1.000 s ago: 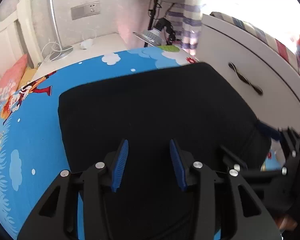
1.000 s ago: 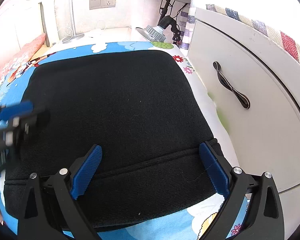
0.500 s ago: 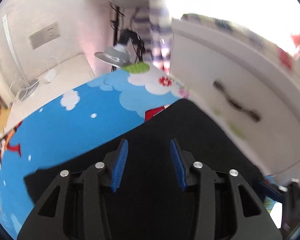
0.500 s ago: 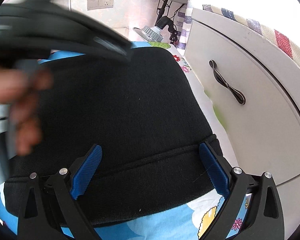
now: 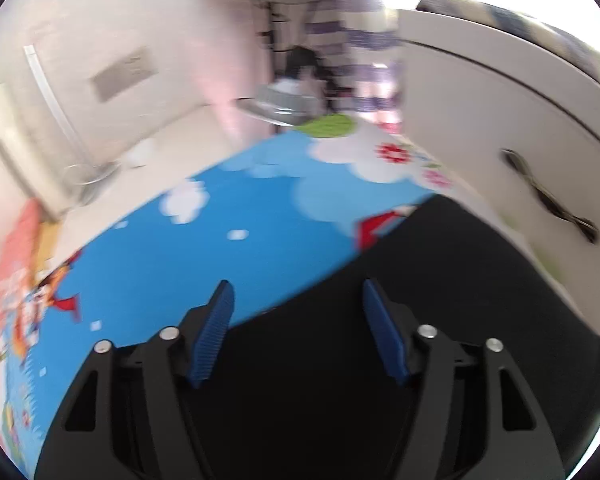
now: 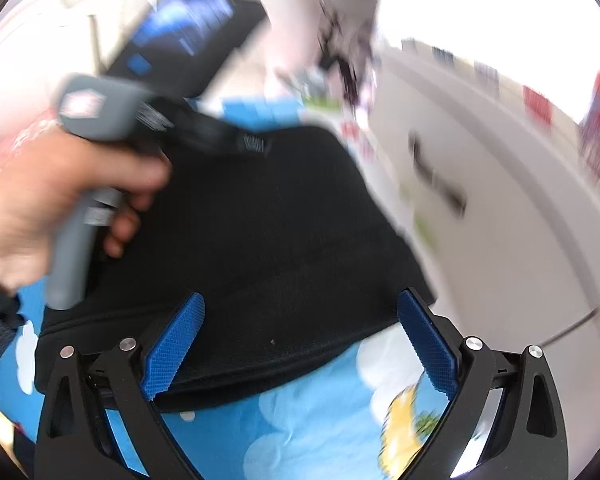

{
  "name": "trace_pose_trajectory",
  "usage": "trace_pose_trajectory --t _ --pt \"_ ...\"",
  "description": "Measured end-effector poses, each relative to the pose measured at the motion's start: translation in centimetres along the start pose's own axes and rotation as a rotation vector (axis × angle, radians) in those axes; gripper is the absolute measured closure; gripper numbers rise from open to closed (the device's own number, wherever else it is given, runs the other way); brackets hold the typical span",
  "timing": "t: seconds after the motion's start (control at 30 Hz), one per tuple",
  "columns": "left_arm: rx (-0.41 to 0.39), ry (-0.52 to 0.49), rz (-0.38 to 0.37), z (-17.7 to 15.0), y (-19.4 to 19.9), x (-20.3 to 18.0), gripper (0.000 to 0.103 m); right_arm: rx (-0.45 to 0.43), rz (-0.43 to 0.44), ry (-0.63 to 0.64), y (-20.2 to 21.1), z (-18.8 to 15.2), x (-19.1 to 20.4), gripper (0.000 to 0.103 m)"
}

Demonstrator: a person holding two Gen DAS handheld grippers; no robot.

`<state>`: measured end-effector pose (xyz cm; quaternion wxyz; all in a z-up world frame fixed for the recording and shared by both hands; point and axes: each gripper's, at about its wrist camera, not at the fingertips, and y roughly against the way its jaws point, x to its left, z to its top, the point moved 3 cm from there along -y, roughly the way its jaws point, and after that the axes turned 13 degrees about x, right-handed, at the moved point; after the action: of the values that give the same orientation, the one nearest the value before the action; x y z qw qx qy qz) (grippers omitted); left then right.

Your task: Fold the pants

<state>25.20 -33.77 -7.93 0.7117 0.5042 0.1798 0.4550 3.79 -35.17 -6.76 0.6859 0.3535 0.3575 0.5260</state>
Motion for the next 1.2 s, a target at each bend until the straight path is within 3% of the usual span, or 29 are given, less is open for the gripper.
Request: trace_pose_trajectory --t 0.07,0.13,0.23,0.3,0.37,0.5,0.63,0.7,0.77,0.9,1.0,1.1,1.2 --pt "0.028 0.052 0.087 -0.1 -0.5 1.7 0.042 -0.086 -0.023 0.06 1.1 0.4 1.1 0.008" --pt "0.058 0.097 0.236 -0.4 -1.2 3.9 0.046 -0.123 0.019 0.08 1.2 0.8 1.8 0.007" --pt "0.067 0.173 0.279 -1.5 -1.4 7.4 0.046 -0.134 0.058 0.056 0.1 1.6 2.0 0.007" --pt "0.024 0.254 0.216 -2.9 0.3 9.9 0.046 -0.076 0.069 0.047 -1.5 1.8 2.1 0.007" --pt "-0.032 0.296 0.127 -5.0 2.8 11.2 0.046 0.038 0.05 0.037 -3.6 1.2 2.3 0.006" --pt "-0.114 0.246 -0.082 -10.5 7.1 10.0 0.046 0.053 0.024 0.028 -3.3 0.5 2.4 0.006" --pt "-0.138 0.189 -0.19 -15.7 8.8 7.9 0.046 0.093 0.04 0.001 -3.0 0.3 1.8 0.006" --pt "-0.111 0.14 -0.201 -18.3 8.6 6.4 0.046 0.1 0.052 -0.013 -2.4 -0.4 1.7 0.006" --pt "-0.063 0.122 -0.163 -21.0 7.8 5.7 0.045 0.094 0.045 -0.011 -1.9 -0.3 1.7 0.006" --pt "-0.03 0.221 -0.222 -24.8 7.4 6.6 0.043 0.03 0.001 -0.022 -1.1 0.4 1.0 0.006" --pt "-0.035 0.226 -0.198 -25.7 8.5 6.8 0.041 0.018 0.001 -0.075 -0.9 0.6 0.0 0.006" --pt "-0.027 0.247 -0.175 -25.8 9.4 7.3 0.037 0.092 -0.021 -0.111 -2.7 0.3 -1.0 0.006" --pt "-0.049 0.246 -0.183 -24.5 10.6 7.5 0.025 0.114 0.018 -0.138 -3.2 -0.3 -1.6 0.006"
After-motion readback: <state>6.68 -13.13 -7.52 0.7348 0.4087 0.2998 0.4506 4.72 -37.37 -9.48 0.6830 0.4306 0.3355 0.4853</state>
